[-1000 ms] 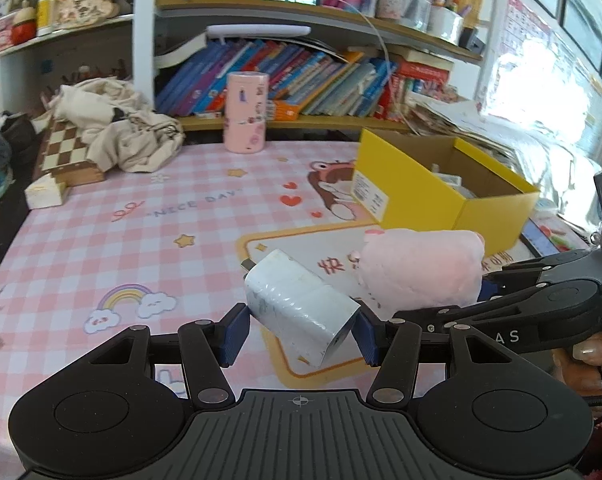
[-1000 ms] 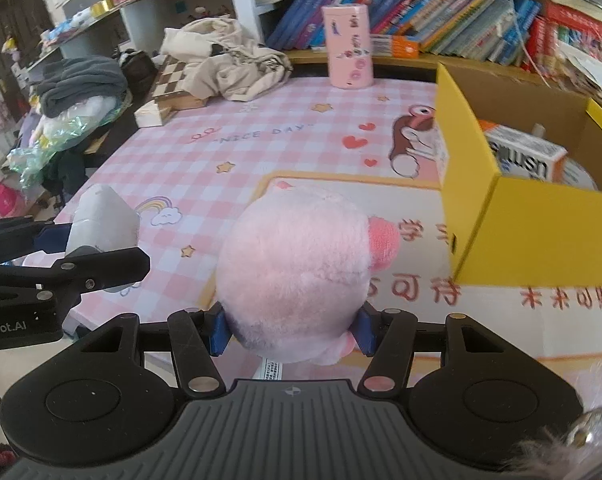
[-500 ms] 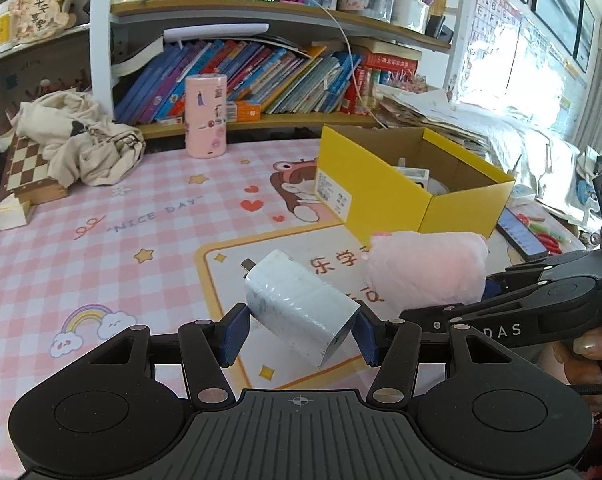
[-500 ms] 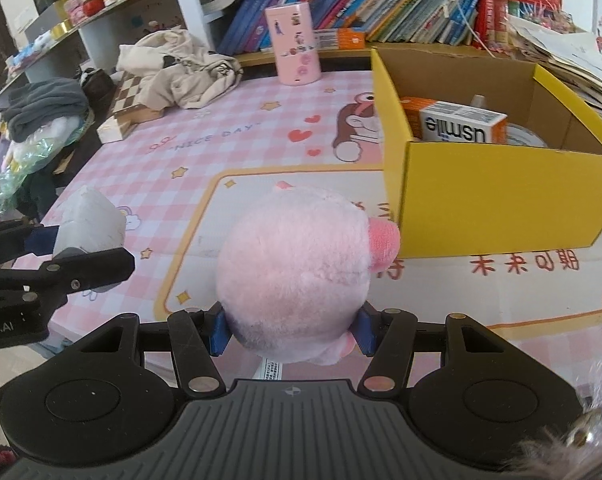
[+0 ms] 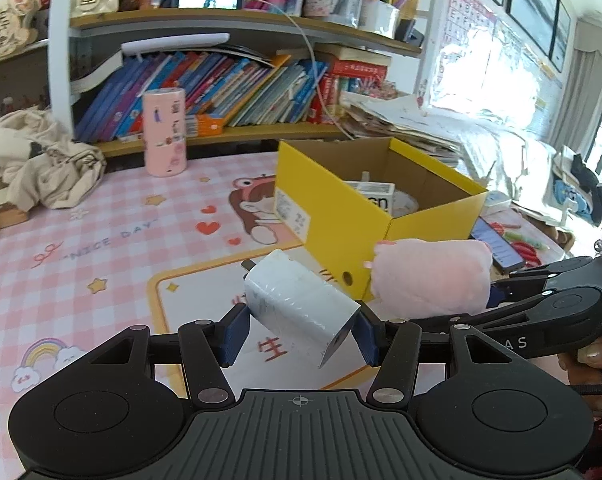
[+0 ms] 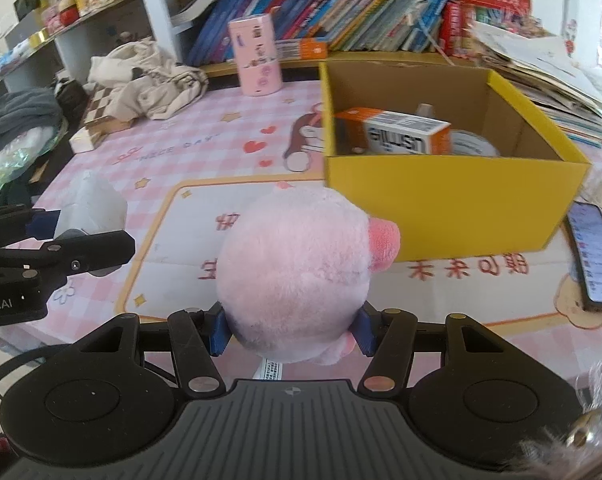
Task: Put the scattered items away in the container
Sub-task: 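Lift the charger and plush pig and carry them over the yellow box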
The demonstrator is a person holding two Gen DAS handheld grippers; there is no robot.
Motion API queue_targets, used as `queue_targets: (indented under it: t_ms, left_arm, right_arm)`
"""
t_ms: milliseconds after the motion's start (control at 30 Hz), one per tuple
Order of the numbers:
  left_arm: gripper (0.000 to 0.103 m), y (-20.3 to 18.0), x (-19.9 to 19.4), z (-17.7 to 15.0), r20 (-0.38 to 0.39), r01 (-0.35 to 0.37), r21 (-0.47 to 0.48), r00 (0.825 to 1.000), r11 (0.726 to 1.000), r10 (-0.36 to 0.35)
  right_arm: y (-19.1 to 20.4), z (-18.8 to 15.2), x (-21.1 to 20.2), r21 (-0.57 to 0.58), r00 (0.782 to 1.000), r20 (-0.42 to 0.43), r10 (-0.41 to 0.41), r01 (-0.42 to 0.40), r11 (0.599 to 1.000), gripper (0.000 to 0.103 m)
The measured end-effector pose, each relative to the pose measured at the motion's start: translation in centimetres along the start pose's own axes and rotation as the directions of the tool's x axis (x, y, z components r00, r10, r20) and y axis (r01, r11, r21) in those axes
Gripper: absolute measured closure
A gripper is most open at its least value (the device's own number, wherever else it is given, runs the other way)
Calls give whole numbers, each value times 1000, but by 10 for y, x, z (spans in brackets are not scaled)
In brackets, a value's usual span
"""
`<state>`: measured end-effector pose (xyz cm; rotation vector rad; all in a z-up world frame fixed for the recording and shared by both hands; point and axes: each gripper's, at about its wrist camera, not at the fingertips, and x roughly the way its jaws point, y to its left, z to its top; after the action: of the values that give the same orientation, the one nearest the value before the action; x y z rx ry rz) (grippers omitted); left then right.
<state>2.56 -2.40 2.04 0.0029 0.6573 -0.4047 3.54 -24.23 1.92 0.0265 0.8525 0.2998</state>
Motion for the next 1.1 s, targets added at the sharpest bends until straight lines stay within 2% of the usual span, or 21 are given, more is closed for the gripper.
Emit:
queue_targets:
  t_ms: [600, 833, 1100]
  left_arm:
    - [48, -33, 30, 4, -63, 124, 77, 991, 989, -119]
    - [48, -42, 33, 11, -35, 138, 93, 990, 986, -135]
    - [48, -63, 38, 22, -19, 178, 158, 984, 971, -177]
  right_arm:
    - [-38, -19, -13, 118, 996, -33, -79, 82, 990, 48]
    - [-50, -19, -18, 136, 995, -30, -99, 102, 985, 48]
    - [-65, -22, -28, 163, 990, -25, -137, 139, 977, 48]
